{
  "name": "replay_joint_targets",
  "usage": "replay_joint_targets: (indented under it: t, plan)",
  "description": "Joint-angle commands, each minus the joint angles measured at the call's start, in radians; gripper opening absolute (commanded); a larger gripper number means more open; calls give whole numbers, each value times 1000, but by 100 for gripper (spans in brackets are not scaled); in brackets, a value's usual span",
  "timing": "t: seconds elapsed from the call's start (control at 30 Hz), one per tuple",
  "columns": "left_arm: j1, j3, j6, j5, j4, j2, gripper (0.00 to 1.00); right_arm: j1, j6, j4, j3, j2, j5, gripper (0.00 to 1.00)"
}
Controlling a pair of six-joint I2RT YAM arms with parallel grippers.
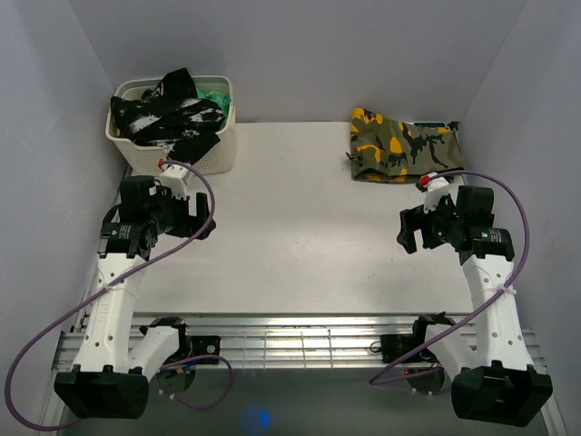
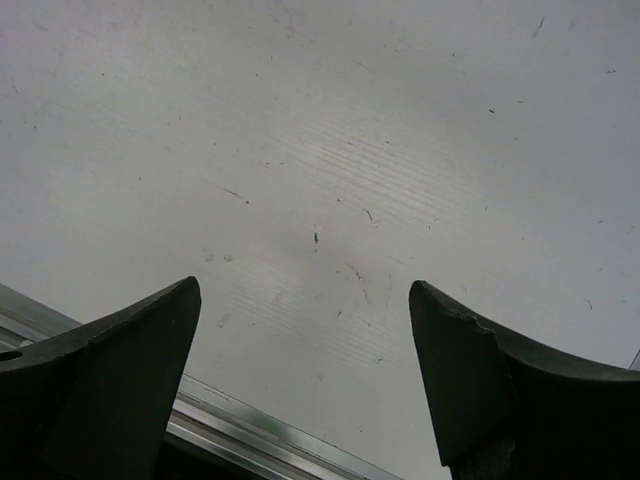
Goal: Fold and stack the trousers
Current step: Grab the trousers from the pile
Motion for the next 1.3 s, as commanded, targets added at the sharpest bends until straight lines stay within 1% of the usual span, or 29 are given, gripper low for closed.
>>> replay_joint_targets:
  t: [0.0, 0.03, 0.07, 0.13, 0.17, 0.2, 0.27, 0.3, 0.4, 0.47, 0.5, 0.53, 0.6, 0.67, 0.7, 0.77, 0.8, 0.83, 0.93, 1.0, 1.07, 1.13, 1.2, 1.27]
  plan:
    - [4, 110, -58, -19, 14, 30, 98, -4, 22, 25, 66, 38, -27, 90]
    - [4, 159, -67, -33, 9, 50, 98, -4, 21, 25, 80, 44, -25, 90]
    - [4, 270, -76, -42, 9, 103, 98, -4, 16, 26, 86, 50, -24, 90]
    - [4, 401, -119, -53, 8, 175, 98, -4, 16, 31, 102, 69, -22, 90]
    - [4, 535, -127, -59, 4, 218, 98, -4, 16, 31, 108, 75, -19, 90]
    - [4, 603, -141, -73, 3, 305, 98, -4, 15, 31, 112, 84, -18, 90]
    - [4, 757, -176, -112, -32, 410, 98, -4, 13, 35, 119, 90, -4, 90]
    - [5, 900, -187, -125, -46, 511, 98, -4, 7, 37, 120, 98, -1, 90]
    - [18, 1065, -227, -166, -28, 622, 98, -4, -1, 51, 117, 118, 11, 90]
    - [19, 1128, -253, -218, 24, 743, 98, -4, -2, 63, 116, 141, 7, 90]
    - [19, 1129, -257, -235, 24, 743, 98, -4, -2, 66, 116, 151, 4, 90]
    - [57, 1136, -260, -250, 70, 789, 98, -4, -2, 69, 116, 161, 1, 90]
    - [94, 1129, -256, -258, 118, 829, 98, -4, 1, 72, 126, 193, -7, 90]
    - [145, 1132, -227, -214, 167, 895, 98, -4, 7, 72, 135, 211, -9, 90]
    - [157, 1138, -204, -164, 181, 920, 98, -4, 7, 75, 138, 223, -9, 90]
    - [177, 1150, -137, -139, 207, 990, 98, -4, 7, 84, 137, 236, -1, 90]
    - [179, 1152, -48, -136, 216, 1012, 98, -4, 8, 86, 137, 248, -1, 90]
    - [179, 1153, 3, -104, 221, 1036, 98, -4, 8, 86, 134, 257, -1, 90]
    - [179, 1164, 169, -84, 219, 1130, 98, -4, 12, 89, 131, 289, -2, 90]
    - [179, 1169, 264, -120, 245, 1199, 98, -4, 15, 89, 131, 317, -7, 90]
    - [177, 1167, 308, -187, 277, 1240, 98, -4, 19, 88, 134, 331, -10, 90]
    - [179, 1158, 348, -234, 348, 1289, 98, -4, 22, 89, 134, 348, -9, 90]
    - [177, 1165, 356, -310, 395, 1323, 98, -4, 24, 88, 135, 362, -4, 90]
    - [177, 1184, 352, -341, 449, 1371, 98, -4, 25, 88, 135, 363, 1, 90]
